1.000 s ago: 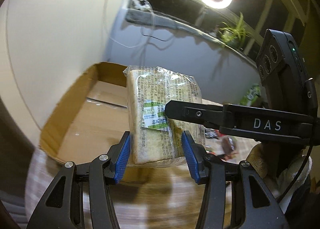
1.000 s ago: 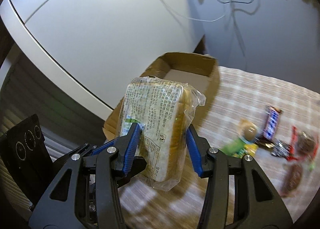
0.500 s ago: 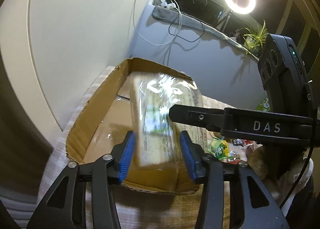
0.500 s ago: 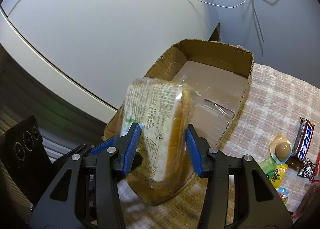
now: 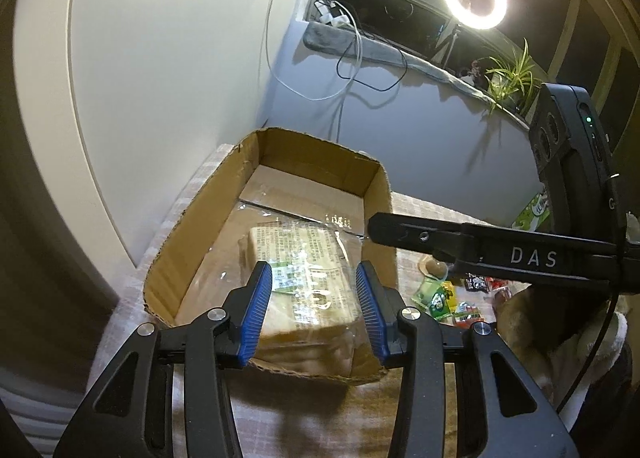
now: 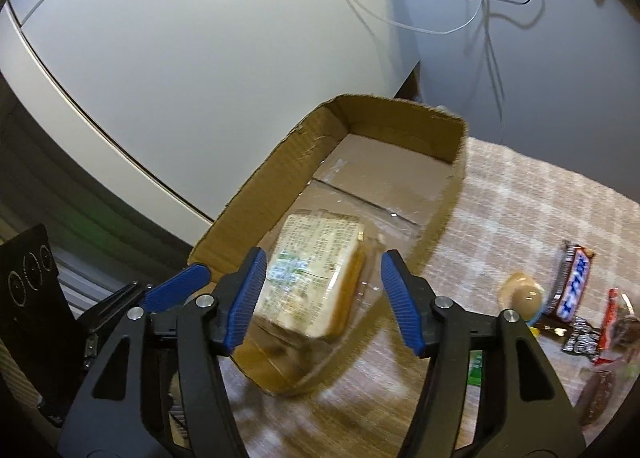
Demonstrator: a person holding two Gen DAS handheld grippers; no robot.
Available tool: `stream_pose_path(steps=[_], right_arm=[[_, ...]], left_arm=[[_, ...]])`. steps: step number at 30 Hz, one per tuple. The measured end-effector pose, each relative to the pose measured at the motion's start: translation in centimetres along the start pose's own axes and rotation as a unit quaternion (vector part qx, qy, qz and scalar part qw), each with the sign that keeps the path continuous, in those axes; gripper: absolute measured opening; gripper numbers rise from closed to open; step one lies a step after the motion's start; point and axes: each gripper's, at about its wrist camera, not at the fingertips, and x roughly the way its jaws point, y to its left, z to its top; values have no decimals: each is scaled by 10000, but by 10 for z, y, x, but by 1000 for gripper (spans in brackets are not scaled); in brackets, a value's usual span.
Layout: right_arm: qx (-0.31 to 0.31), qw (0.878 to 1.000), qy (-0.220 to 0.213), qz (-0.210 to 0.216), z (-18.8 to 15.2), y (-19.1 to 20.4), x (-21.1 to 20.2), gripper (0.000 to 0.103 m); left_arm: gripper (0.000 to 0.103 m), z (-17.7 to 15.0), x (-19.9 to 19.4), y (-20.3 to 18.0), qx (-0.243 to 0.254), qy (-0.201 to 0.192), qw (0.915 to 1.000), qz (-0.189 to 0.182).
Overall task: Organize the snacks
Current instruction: 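Open the grippers to drop the bread loaf into the box, then grasp the orange egg snack with left gripper while right grasps the jerky bag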
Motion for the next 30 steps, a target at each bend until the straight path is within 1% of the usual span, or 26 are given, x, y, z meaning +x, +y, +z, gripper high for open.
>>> stream_pose_path(steps=[2, 4, 5, 8, 14, 18, 21, 25, 28, 30], right_arm=[[-2, 10000, -73, -61, -1, -3, -8, 63], [-38, 9997, -162, -157, -5, -9, -18, 69], [-58, 9995, -215, -219, -7, -12, -25, 70], [-116, 9983, -381, -426, -15, -25, -46, 73], [-60, 9952, -504, -842, -37, -63, -84, 79], [-62, 9915, -470, -1215, -55, -88, -102, 79], [7, 9884, -305, -1489, -72, -108, -112, 79], [95, 9829, -232, -1826, -94, -128, -123, 79], [201, 9802, -180, -1964, -109, -146, -130, 79], [273, 9803, -150, -1953, -113, -154, -131, 79]], left_arm=[[43, -1, -1, -5, 15, -16, 10000, -27], [45, -4, -2, -11, 48, -15, 9999, -102], [45, -5, -2, -14, 68, -7, 9999, -129], [53, -10, -2, -25, 139, 11, 9997, -176], [53, -20, 0, -53, 331, 115, 9988, -338], [54, -29, 6, -69, 373, 244, 9978, -492], [54, -37, 11, -83, 451, 360, 9965, -603], [53, -45, 24, -100, 512, 546, 9946, -715], [53, -49, 36, -113, 532, 696, 9929, -804], [53, -52, 43, -121, 546, 786, 9917, -862]])
